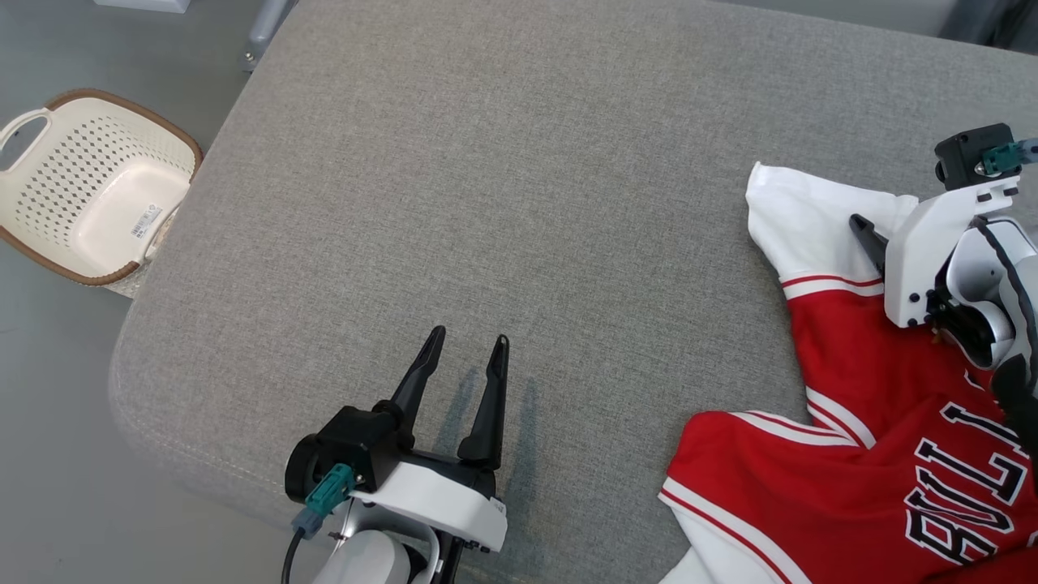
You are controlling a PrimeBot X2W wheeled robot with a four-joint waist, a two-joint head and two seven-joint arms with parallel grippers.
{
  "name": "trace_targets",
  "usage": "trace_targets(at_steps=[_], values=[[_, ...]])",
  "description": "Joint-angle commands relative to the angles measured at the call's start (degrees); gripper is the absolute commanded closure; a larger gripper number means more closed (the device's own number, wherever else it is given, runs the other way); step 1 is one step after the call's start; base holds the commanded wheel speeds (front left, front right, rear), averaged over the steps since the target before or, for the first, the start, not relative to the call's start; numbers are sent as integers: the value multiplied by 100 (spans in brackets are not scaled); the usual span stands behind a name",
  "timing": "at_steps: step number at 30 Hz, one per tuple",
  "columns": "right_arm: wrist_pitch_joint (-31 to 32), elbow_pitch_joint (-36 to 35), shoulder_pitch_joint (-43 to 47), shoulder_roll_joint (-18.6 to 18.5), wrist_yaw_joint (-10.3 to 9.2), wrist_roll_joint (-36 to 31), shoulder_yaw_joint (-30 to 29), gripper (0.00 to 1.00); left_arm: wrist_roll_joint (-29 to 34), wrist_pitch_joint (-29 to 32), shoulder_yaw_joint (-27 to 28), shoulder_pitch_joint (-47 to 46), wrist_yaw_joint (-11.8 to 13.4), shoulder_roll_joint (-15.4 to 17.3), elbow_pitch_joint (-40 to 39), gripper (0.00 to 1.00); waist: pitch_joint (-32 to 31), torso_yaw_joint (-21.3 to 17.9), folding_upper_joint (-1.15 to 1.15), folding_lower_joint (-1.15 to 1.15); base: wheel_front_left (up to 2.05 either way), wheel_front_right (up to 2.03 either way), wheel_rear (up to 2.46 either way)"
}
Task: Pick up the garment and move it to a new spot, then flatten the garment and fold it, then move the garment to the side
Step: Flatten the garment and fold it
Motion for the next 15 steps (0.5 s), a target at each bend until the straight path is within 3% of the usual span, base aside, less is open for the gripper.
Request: trace_targets(at_steps=[1,8,15], values=[[106,1,120,-5,3,124,204,100,-16,-23,-5,-78,19,20,-25,0,18,17,0,0,0,0,0],[-320,-386,-247,-268,2,416,642,100,-57,-23,-62,-116,47,21,0,0,36,26,0,0,0,0,0],[-1202,-418,-1093,-326,2,545,680,100,-104,-23,-206,-190,49,22,-54,0,125,117,0,0,0,0,0]])
